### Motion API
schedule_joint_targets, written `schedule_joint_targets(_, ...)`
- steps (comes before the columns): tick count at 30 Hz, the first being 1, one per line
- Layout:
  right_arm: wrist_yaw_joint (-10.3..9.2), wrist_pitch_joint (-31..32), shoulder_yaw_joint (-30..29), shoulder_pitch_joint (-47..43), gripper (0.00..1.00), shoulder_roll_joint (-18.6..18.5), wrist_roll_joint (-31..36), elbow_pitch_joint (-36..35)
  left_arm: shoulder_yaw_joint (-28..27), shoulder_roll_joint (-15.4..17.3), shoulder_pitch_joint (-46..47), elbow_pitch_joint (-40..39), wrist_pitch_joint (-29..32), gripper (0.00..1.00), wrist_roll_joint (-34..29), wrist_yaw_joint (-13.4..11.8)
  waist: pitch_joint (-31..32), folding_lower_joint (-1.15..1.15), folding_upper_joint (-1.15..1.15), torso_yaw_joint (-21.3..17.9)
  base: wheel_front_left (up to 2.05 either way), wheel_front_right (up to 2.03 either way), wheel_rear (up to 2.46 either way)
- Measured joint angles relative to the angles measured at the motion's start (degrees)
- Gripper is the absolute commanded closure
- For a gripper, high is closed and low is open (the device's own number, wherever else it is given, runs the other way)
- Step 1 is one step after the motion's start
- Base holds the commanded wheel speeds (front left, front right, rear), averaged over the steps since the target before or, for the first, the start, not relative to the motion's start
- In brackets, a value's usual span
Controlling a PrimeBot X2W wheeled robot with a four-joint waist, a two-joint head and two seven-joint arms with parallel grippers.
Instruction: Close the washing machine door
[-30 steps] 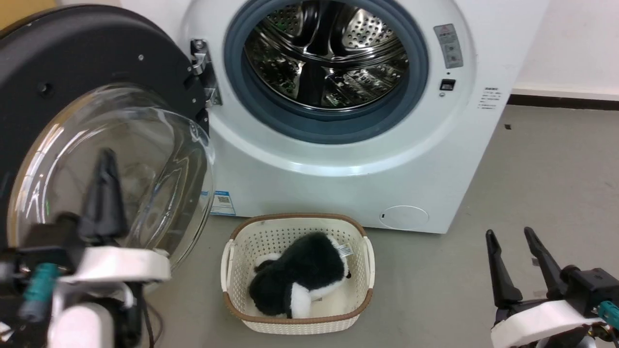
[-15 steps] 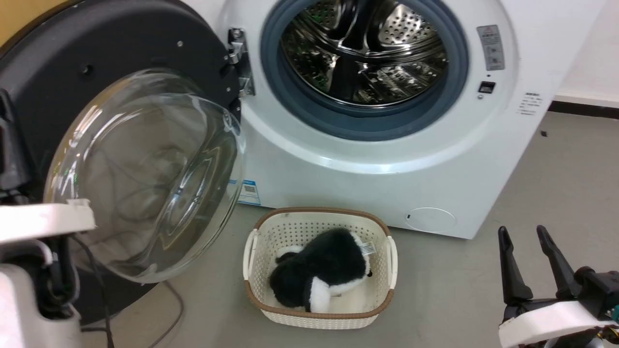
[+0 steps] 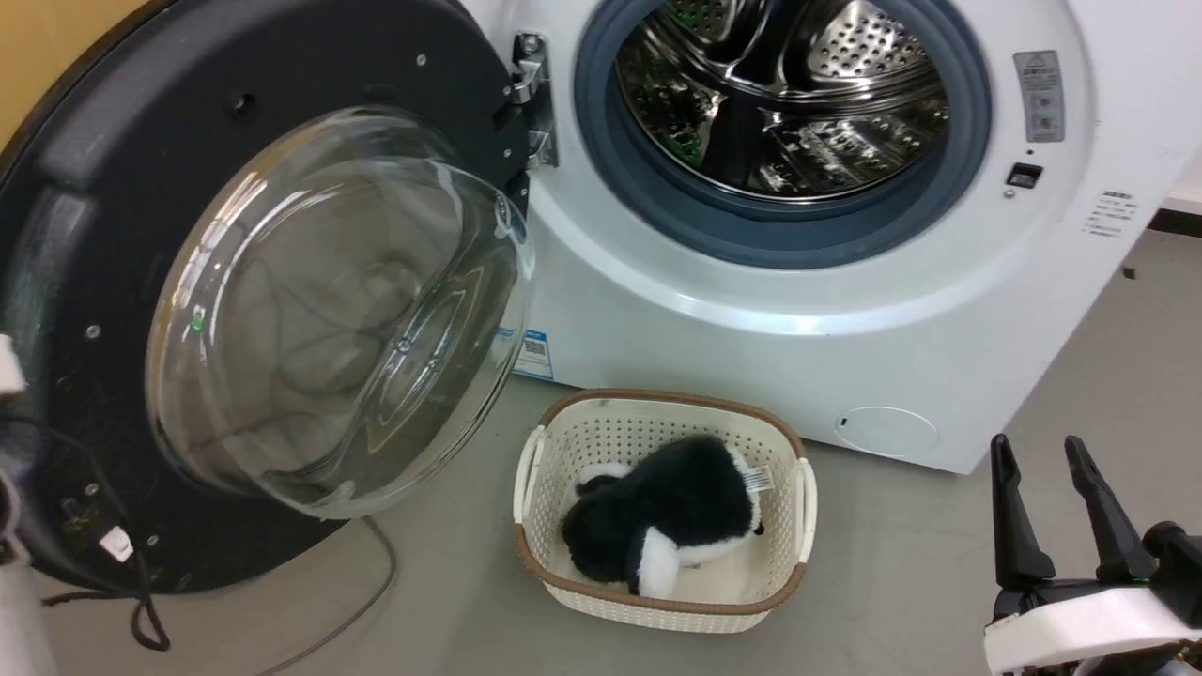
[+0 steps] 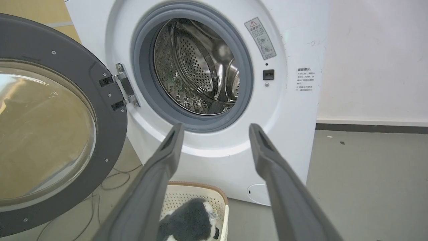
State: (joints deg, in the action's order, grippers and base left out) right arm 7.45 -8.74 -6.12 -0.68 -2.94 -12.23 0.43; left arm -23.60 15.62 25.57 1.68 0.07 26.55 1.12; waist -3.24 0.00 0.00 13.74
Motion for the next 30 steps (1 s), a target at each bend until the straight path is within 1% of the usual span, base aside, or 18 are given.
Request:
schedule_joint_targets(4, 0.0, -0.47, -0.3, 0.0, 0.0, 0.0, -0.48, 0.04, -2.89, 0.64, 1.43, 3.41, 3.57, 1.0, 5.21, -0.54, -0.39, 0.0, 0.0, 0.88, 0.0, 0.0, 0.0)
schedule_joint_targets(8, 0.0, -0.98, -0.63, 0.01, 0.0, 0.0, -1.01, 0.2, -5.38, 1.66, 1.83, 7.23, 8.12, 1.0, 10.8, -0.32, -0.73, 0.0, 0.0, 1.63, 0.0, 0.0, 0.0)
schedule_joint_targets(12, 0.0, -1.34, -1.01, 0.01, 0.0, 0.0, -1.98, 0.47, -7.9, 1.9, 2.17, 11.61, 12.29, 1.0, 16.17, 0.25, -0.88, 0.0, 0.0, 2.47, 0.0, 0.0, 0.0)
schedule_joint_targets(16, 0.0, -1.83, -1.1, 0.01, 0.0, 0.0, -2.53, 0.62, -9.9, 2.05, 2.21, 14.99, 15.77, 1.0, 20.48, 1.65, -0.98, 0.0, 0.0, 3.13, 0.0, 0.0, 0.0)
schedule_joint_targets(20, 0.0, -2.37, -1.43, 0.0, 0.0, 0.0, -3.08, 0.69, -9.94, 1.83, 1.5, 16.6, 19.61, 1.0, 23.56, 3.32, -0.82, 0.0, 0.0, 3.82, 0.0, 0.0, 0.0)
schedule_joint_targets(23, 0.0, -2.56, -1.57, -0.01, 0.0, 0.0, -3.46, 0.7, -9.47, 0.82, 0.02, 17.33, 21.91, 1.0, 25.95, 4.14, -0.71, 0.0, 0.0, 4.6, 0.0, 0.0, 0.0)
schedule_joint_targets(26, 0.0, -2.99, -1.51, -0.02, 0.0, 0.0, -3.79, 0.7, -9.42, -0.58, -0.96, 17.17, 24.42, 1.0, 29.84, 4.44, -0.6, 0.0, 0.0, 5.33, 0.0, 0.0, 0.0)
schedule_joint_targets(30, 0.0, -3.54, -1.8, -0.02, 0.0, 0.0, -4.33, 0.65, -8.46, -1.64, -3.26, 14.11, 27.83, 1.0, 34.81, 4.71, -0.36, 0.0, 0.0, 6.21, 0.0, 0.0, 0.0)
